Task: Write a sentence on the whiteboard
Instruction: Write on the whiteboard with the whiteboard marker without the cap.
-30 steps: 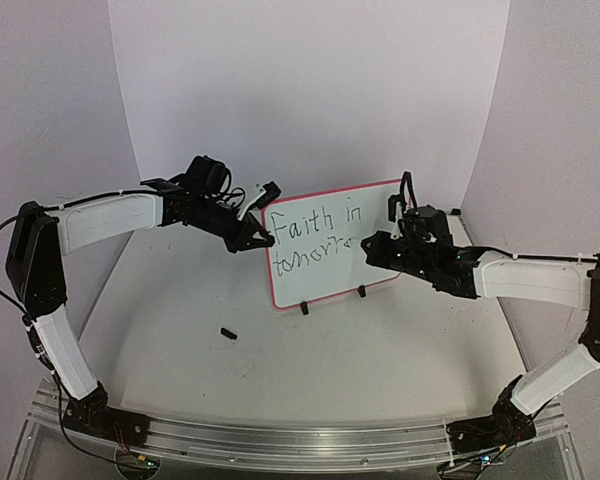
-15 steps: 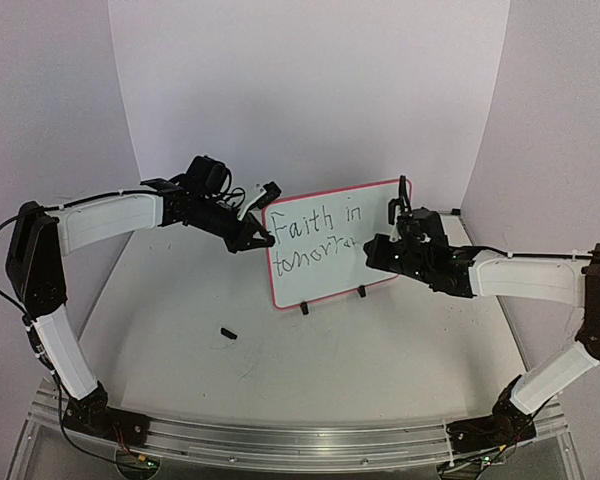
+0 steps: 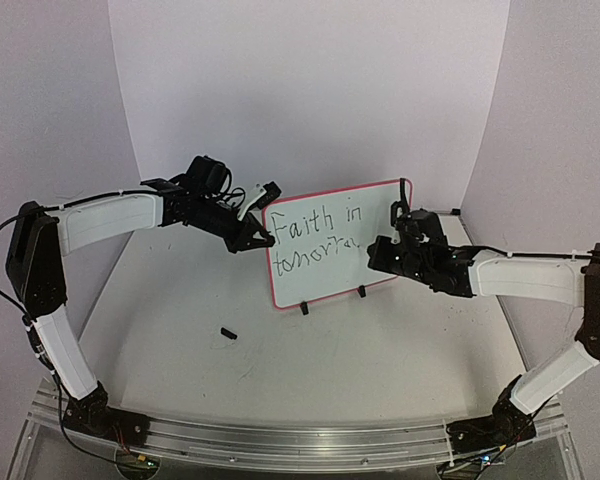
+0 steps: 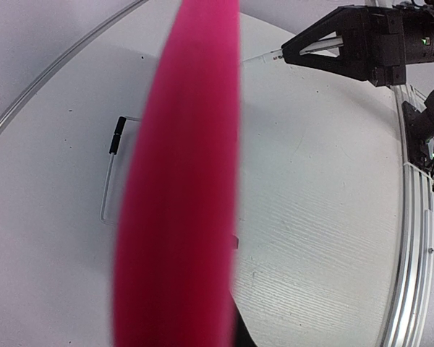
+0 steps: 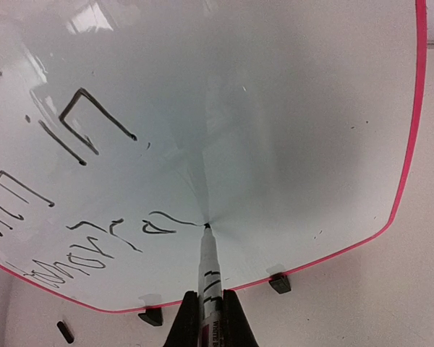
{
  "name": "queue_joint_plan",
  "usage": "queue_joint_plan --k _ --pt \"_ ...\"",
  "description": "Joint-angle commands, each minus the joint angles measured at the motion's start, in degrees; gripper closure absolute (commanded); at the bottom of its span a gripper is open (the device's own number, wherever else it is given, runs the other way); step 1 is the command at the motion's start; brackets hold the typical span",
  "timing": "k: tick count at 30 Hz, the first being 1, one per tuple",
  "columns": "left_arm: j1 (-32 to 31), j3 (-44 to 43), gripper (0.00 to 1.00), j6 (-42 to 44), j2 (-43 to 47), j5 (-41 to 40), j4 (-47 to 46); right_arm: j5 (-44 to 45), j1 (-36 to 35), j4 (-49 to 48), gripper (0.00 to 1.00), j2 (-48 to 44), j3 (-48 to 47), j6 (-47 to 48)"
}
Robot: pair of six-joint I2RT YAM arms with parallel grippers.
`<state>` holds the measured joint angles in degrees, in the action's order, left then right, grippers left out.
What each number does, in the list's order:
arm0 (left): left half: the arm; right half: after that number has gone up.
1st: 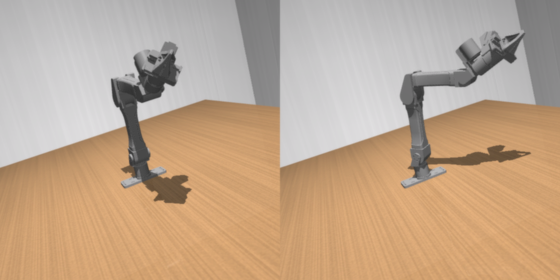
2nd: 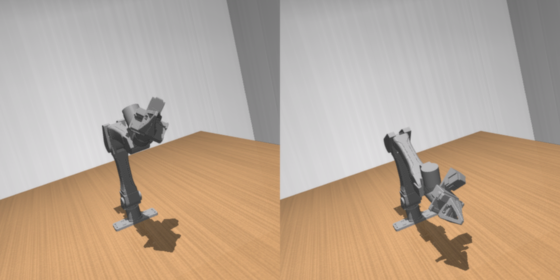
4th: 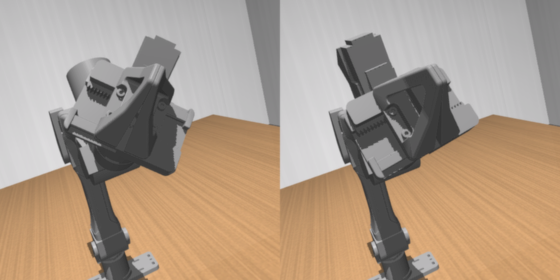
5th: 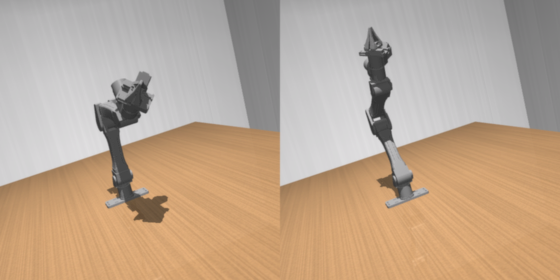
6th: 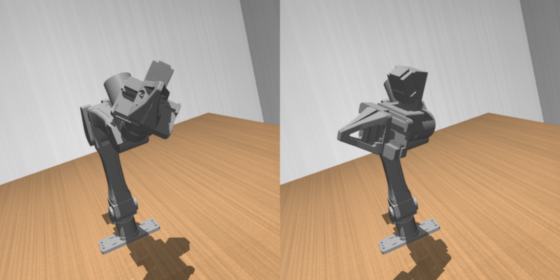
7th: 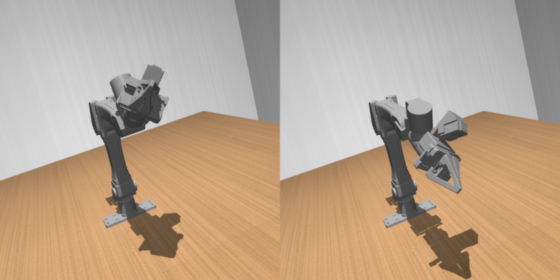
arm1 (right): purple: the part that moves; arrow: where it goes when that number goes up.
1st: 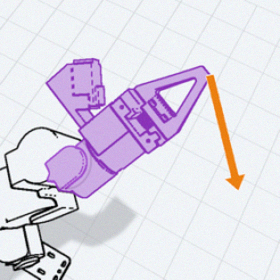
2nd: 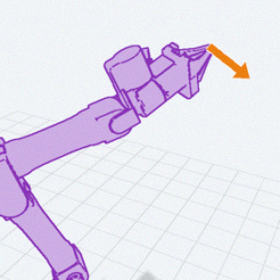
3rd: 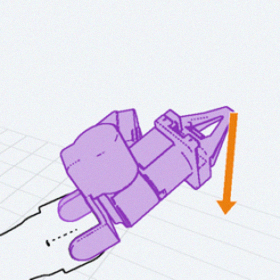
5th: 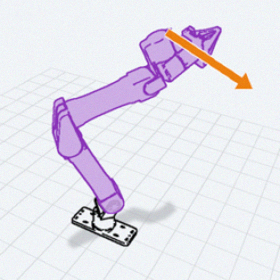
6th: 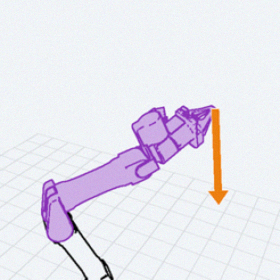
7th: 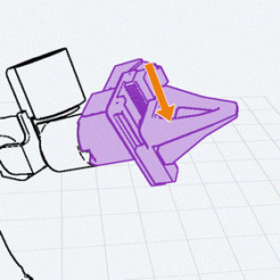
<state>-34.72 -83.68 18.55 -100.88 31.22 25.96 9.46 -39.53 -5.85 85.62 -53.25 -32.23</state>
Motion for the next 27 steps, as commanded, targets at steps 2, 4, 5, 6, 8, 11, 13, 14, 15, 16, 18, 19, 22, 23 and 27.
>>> queue_joint_plan --k 2,4,5,6,8,11,13,14,15,16,18,19,22,23,27 --pt "-0.4 0.3 1.0 2.9 -0.8 -4.9 4.9 1.9 0.1 -0.7 1.0 -0.8 -3.8 1.6" --pt "-0.5 0.3 1.0 2.9 -0.7 -4.9 4.9 1.9 0.1 -1.4 1.0 -1.4 -3.8 1.6" --pt "-0.4 0.3 1.0 2.9 -0.7 -4.9 4.9 2.1 0.1 -1.6 1.0 -1.7 -3.8 1.6" --pt "-0.5 0.3 1.0 2.9 -0.7 -4.9 4.9 2.2 0.1 -1.6 1.0 -1.9 -3.8 1.6" --pt "-0.4 0.3 1.0 2.9 -0.7 -4.9 4.9 2.4 0.1 -1.6 1.0 -2.1 -3.8 1.6" --pt "-0.5 0.3 1.0 2.9 -0.6 -4.9 4.9 2.5 0.1 -1.6 1.0 -1.7 -3.6 1.5" --pt "-0.5 0.4 1.0 2.9 -0.5 -5.0 4.9 2.6 0.1 -1.6 1.0 -1.4 -3.2 1.2" --pt "-0.5 0.4 1.0 3.0 -0.5 -5.0 4.9 2.7 0.1 -1.6 1.0 -1.3 -2.9 0.9" --pt "-0.4 0.4 1.0 3.0 -0.5 -5.0 4.9 2.9 0.1 -1.6 1.0 -1.4 -2.6 0.6" --pt "-0.4 0.4 1.0 3.0 -0.5 -5.0 4.9 3.0 0.1 -1.7 1.0 -1.4 -2.4 0.4" --pt "-0.4 0.4 1.0 3.0 -0.5 -5.0 4.9 3.1 0.1 -1.9 1.0 -1.8 -2.0 0.3" --pt "-0.5 0.4 1.0 3.0 -0.5 -5.0 4.9 3.1 0.1 -2.1 1.0 -2.1 -1.9 0.5" --pt "-0.5 0.4 1.0 3.0 -0.6 -4.9 4.8 3.2 0.1 -2.3 1.0 -2.6 -2.1 1.0" --pt "-0.5 0.4 1.0 3.0 -0.6 -4.9 4.8 3.2 0.1 -2.5 1.0 -2.8 -2.2 1.1" --pt "-0.5 0.4 1.0 3.0 -0.6 -4.9 4.9 2.9 0.1 -3.1 1.0 -3.2 -2.4 1.3"
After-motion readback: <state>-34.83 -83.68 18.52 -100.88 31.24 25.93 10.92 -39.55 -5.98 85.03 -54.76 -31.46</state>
